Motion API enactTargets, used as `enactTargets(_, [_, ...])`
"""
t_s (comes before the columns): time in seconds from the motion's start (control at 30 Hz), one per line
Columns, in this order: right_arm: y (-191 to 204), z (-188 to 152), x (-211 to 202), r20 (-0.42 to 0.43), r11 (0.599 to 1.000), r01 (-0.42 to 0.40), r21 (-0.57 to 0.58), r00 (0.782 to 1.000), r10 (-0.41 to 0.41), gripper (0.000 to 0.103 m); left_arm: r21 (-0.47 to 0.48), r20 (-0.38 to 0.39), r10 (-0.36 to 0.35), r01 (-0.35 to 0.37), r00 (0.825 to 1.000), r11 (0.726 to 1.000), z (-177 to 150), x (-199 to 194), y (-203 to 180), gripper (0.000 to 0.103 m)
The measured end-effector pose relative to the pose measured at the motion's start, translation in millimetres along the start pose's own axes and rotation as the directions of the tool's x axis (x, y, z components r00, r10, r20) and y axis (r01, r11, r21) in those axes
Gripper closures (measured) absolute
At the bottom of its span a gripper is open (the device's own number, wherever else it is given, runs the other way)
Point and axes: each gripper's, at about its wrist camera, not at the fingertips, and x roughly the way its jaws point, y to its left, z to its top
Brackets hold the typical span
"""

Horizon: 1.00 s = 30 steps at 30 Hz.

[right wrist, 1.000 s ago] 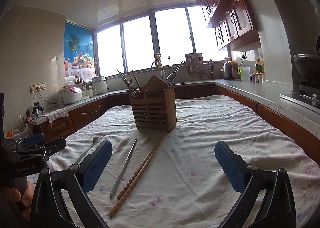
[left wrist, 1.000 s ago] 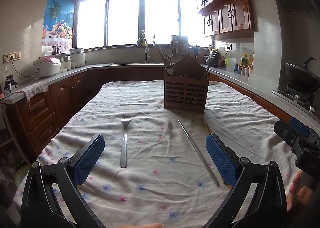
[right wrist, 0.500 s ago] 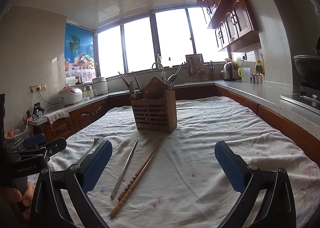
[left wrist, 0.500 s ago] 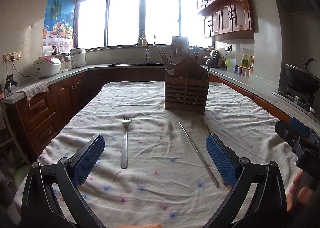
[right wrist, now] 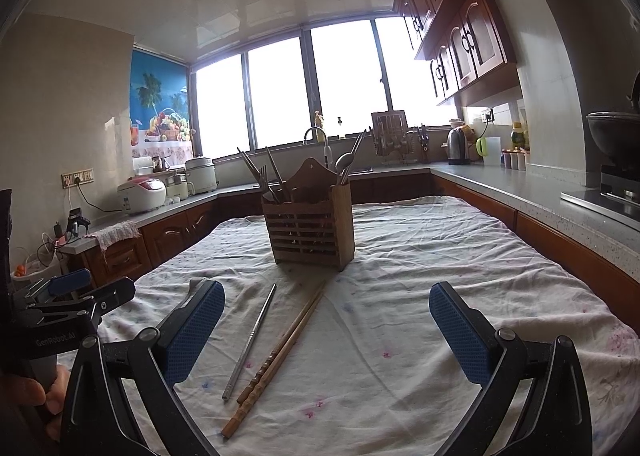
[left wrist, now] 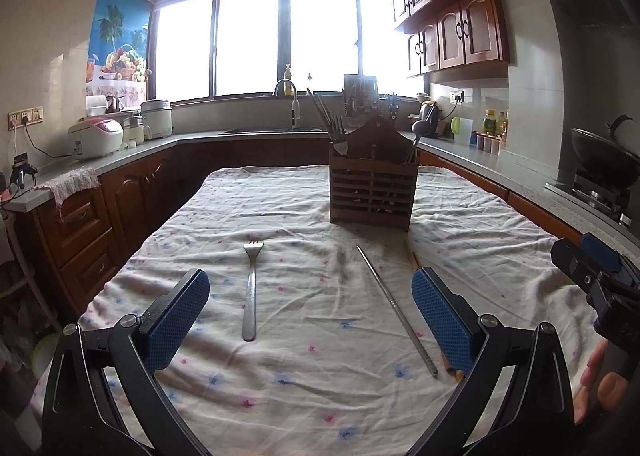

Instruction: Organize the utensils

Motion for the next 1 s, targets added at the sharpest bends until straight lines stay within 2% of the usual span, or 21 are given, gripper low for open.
enactTargets(1.0, [-0.5, -0.1, 0.4, 0.0, 1.0, 0.0, 0.001, 1.0, 0.0, 0.0, 0.005, 0.001, -0.005, 0.005, 1.0, 1.0, 1.4, 0.8, -2.9, 0.0])
